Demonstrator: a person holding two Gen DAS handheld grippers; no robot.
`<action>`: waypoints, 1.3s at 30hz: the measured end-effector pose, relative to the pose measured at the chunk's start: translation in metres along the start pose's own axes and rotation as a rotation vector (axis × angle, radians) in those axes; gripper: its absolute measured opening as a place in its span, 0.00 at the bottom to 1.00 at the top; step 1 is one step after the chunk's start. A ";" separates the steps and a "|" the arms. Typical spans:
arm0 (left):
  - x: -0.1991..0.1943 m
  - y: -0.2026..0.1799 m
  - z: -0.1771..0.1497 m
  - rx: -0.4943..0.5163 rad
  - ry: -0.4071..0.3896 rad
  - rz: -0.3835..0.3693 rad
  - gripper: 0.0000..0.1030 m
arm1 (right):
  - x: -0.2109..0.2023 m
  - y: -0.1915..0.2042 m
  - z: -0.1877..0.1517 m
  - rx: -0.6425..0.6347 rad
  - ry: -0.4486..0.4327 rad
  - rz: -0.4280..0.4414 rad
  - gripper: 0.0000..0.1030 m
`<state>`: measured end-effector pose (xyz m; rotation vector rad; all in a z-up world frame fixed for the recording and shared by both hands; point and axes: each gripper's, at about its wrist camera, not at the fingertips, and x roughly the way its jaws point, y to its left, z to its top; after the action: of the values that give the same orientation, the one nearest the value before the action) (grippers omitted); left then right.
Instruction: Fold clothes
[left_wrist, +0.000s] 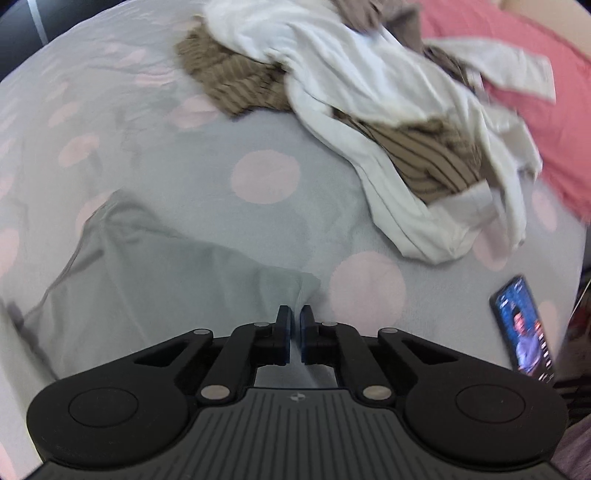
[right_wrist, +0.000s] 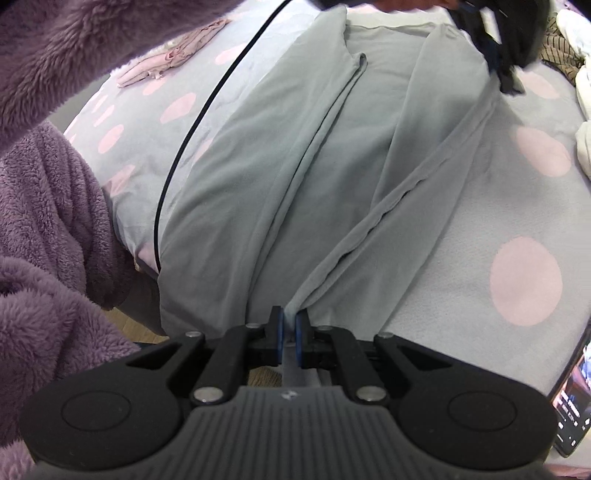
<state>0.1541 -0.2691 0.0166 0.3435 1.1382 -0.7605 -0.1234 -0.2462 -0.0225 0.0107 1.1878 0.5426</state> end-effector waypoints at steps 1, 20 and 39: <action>-0.008 0.010 -0.005 -0.040 -0.023 -0.026 0.03 | -0.001 0.003 0.000 -0.007 -0.003 -0.002 0.07; -0.007 0.160 -0.130 -0.645 -0.277 -0.290 0.02 | 0.022 0.031 0.016 -0.099 0.089 -0.014 0.07; -0.054 0.157 -0.104 -0.476 -0.354 -0.178 0.44 | 0.010 0.026 0.019 -0.076 0.100 -0.035 0.26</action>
<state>0.1813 -0.0754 0.0043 -0.2866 0.9811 -0.6476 -0.1140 -0.2136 -0.0164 -0.1029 1.2618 0.5619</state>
